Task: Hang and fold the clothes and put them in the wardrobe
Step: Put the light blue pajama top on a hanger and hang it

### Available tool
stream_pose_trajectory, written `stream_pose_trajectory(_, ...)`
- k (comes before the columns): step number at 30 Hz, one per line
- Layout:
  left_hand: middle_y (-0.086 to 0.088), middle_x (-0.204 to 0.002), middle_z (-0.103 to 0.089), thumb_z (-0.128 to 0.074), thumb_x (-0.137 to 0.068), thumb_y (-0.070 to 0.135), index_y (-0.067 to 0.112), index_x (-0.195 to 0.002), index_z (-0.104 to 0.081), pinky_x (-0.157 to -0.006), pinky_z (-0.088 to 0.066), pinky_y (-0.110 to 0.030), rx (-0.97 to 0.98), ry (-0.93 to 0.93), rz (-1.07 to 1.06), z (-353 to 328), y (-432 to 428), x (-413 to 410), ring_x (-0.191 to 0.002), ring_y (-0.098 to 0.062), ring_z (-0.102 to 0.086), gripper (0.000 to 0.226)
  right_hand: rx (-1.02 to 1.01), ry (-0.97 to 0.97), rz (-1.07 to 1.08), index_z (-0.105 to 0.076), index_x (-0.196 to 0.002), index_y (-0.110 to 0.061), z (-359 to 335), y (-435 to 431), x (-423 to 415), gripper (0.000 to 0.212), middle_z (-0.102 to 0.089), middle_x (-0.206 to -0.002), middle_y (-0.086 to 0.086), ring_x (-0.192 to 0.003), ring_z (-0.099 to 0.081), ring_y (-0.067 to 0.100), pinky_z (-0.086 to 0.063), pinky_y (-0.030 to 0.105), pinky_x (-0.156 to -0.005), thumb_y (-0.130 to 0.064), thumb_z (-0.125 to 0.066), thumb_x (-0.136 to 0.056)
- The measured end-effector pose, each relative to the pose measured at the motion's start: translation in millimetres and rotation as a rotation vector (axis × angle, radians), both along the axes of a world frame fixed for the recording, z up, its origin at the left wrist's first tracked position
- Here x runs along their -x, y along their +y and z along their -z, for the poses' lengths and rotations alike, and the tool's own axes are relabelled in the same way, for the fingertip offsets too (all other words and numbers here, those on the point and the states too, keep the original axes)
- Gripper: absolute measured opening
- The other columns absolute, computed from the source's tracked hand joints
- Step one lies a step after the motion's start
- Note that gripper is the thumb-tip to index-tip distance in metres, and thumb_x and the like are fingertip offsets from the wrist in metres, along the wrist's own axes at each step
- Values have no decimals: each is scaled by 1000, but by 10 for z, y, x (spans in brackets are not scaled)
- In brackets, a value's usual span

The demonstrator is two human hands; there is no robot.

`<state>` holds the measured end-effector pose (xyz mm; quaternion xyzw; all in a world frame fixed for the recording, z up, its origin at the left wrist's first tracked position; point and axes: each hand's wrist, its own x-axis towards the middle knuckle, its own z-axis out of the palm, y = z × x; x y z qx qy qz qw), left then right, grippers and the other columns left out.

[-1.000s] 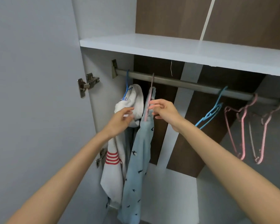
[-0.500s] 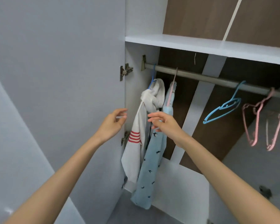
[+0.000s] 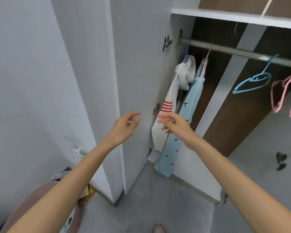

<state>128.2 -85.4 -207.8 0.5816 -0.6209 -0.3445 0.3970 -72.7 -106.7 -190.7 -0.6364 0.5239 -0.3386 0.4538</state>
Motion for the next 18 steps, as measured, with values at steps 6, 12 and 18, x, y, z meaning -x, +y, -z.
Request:
stream_pose_trajectory(6, 8, -104, -65, -47, -97, 22, 26, -120, -55, -73, -44, -15, -35, -12, -137, 172, 697, -495, -96, -15, -64, 25, -49, 37, -119, -60, -114, -12, 136, 422, -370, 24, -64, -101, -1, -76, -58, 13, -48, 23, -72, -4, -45, -97)
stream_pose_trajectory(12, 7, -103, -66, -47, -97, 20, 22, -119, -55, -69, -46, -18, -72, -4, -334, 299, 1389, -874, -94, -17, -65, 24, -68, 69, -297, -60, -109, -16, 304, 740, -755, 22, -64, -95, -5, -71, -57, 9, -46, 20, -67, -4, -46, -96)
stream_pose_trajectory(18, -1, -107, -63, -45, -98, 18, 16, -125, -53, -72, -47, -21, -138, -5, -521, 436, 2182, -1119, -94, -20, -63, 28, -100, 93, -496, -60, -101, -25, 540, 1118, -1181, 24, -64, -98, -4, -72, -58, 11, -47, 21, -67, -6, -47, -96)
